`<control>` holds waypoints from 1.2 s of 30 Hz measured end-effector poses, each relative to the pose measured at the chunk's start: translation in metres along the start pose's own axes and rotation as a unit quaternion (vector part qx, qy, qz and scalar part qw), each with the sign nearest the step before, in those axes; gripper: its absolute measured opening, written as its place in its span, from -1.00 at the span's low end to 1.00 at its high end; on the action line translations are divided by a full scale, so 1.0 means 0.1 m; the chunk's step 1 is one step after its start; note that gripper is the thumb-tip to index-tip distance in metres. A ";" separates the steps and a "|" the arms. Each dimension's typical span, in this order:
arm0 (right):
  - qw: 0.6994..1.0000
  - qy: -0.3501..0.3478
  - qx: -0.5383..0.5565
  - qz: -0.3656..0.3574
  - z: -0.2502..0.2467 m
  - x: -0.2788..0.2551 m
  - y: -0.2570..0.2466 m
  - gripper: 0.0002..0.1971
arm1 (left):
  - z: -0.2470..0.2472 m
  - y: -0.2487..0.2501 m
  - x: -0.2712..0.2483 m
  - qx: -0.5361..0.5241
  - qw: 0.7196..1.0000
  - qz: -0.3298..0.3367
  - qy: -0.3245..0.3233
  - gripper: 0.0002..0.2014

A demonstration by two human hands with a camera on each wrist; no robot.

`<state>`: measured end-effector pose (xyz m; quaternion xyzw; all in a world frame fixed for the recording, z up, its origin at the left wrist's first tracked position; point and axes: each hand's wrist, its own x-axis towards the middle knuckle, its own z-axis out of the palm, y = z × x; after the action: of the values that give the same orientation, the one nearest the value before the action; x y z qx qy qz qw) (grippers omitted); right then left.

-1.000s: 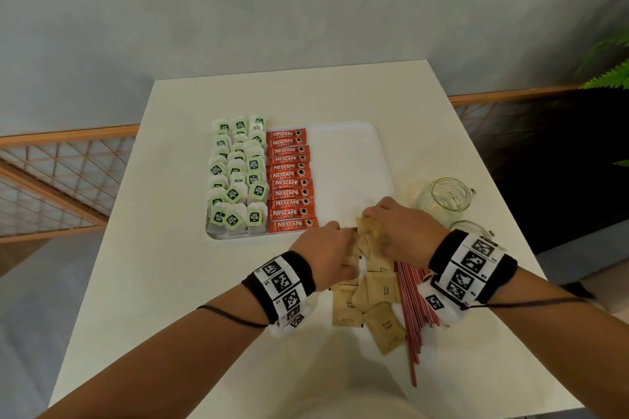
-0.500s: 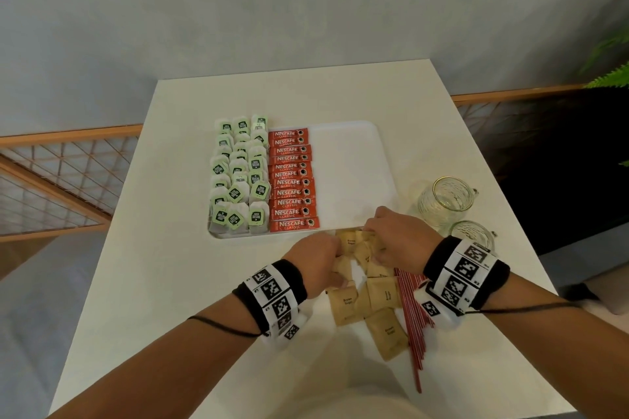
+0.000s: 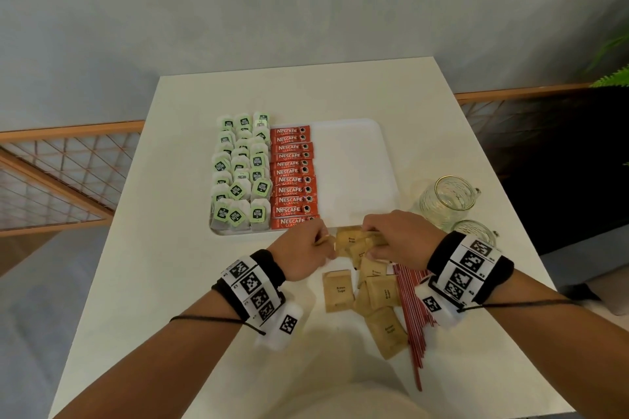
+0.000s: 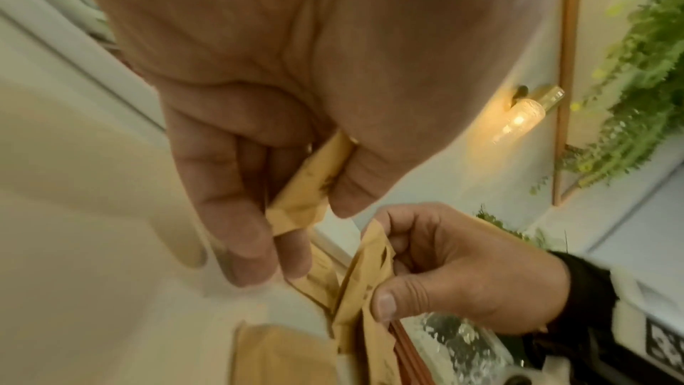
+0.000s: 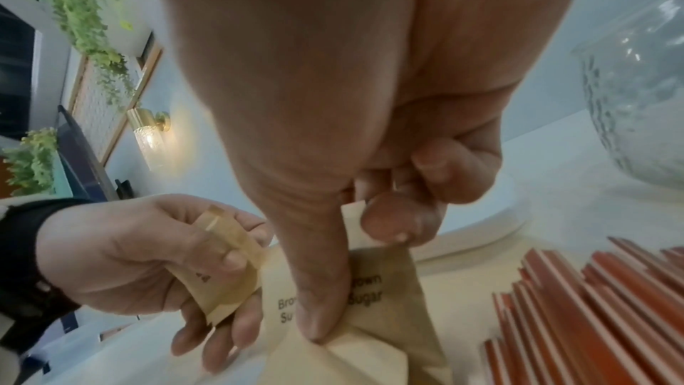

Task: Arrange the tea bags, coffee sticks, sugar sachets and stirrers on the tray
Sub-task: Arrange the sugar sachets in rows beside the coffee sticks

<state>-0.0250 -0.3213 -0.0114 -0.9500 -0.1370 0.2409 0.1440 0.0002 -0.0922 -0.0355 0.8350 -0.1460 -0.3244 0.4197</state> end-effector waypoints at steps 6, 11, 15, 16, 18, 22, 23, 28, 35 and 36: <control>0.994 0.038 0.103 -0.016 -0.10 0.03 -0.03 -0.78 | -0.04 0.05 0.01 -0.241 0.970 -0.043 0.009 -0.78; 0.979 0.048 0.193 -0.040 -0.18 0.10 -0.15 -0.80 | -0.05 0.15 -0.02 -0.329 0.943 -0.040 0.009 -0.75; 0.969 0.064 0.233 -0.049 -0.20 0.16 -0.23 -0.76 | -0.02 0.13 -0.04 -0.372 0.926 -0.049 -0.051 -0.51; 0.967 0.072 0.239 -0.052 -0.19 0.17 -0.23 -0.74 | -0.01 0.11 -0.04 -0.375 0.924 -0.042 -0.062 -0.50; 0.960 0.089 0.257 -0.060 -0.16 0.18 -0.25 -0.73 | 0.00 0.09 -0.05 -0.366 0.929 -0.022 -0.057 -0.57; 0.950 0.108 0.283 -0.069 -0.11 0.17 -0.29 -0.65 | -0.01 0.04 -0.07 -0.368 0.930 -0.013 -0.010 -0.81; 0.949 0.113 0.287 -0.064 -0.10 0.18 -0.28 -0.59 | -0.02 0.02 -0.07 -0.361 0.932 -0.016 0.006 -0.82; 0.941 0.107 0.322 -0.017 -0.04 0.21 -0.19 -0.56 | -0.10 -0.07 -0.07 -0.358 0.931 -0.034 0.054 -0.79; 0.904 0.109 0.413 -0.021 0.11 0.24 -0.24 -0.81 | -0.04 -0.03 -0.09 -0.435 0.900 -0.018 0.020 -0.68; 0.902 0.113 0.416 -0.019 0.13 0.25 -0.25 -0.81 | -0.02 -0.03 -0.09 -0.440 0.898 -0.013 0.008 -0.60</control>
<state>-0.0152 -0.2874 -0.0244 -0.8216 -0.0252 0.1640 0.5454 -0.0051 -0.0842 -0.0334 0.5696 0.0261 -0.3540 0.7413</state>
